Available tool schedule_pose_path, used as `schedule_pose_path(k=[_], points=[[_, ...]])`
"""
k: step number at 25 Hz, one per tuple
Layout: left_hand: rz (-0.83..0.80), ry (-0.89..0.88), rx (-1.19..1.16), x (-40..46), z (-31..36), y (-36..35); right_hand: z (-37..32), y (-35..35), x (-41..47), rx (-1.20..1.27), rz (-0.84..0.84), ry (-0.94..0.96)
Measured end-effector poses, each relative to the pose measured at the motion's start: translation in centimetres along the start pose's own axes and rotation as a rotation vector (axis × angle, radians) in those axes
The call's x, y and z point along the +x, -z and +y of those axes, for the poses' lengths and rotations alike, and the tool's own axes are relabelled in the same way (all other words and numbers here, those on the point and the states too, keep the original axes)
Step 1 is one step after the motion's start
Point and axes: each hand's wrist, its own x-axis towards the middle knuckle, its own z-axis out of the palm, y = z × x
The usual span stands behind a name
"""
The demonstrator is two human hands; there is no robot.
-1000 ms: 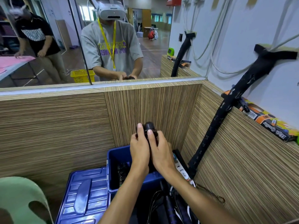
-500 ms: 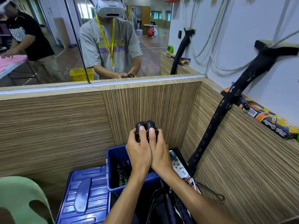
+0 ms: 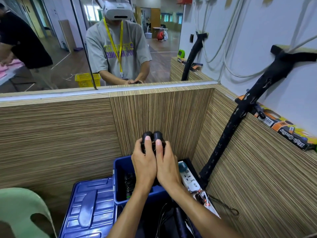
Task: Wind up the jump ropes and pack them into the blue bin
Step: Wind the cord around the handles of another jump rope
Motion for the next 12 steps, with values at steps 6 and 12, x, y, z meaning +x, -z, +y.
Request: schedule_pose_path(k=[6,12], points=[[-0.121,0.048,0.143,0.7,-1.8,0.5,1.1,-0.3,0.0,-0.067,-0.135,-0.05],[-0.393,0.055,0.287,0.3,-7.4,1.2,4.4,0.1,0.3,-0.134,-0.495,-0.116]])
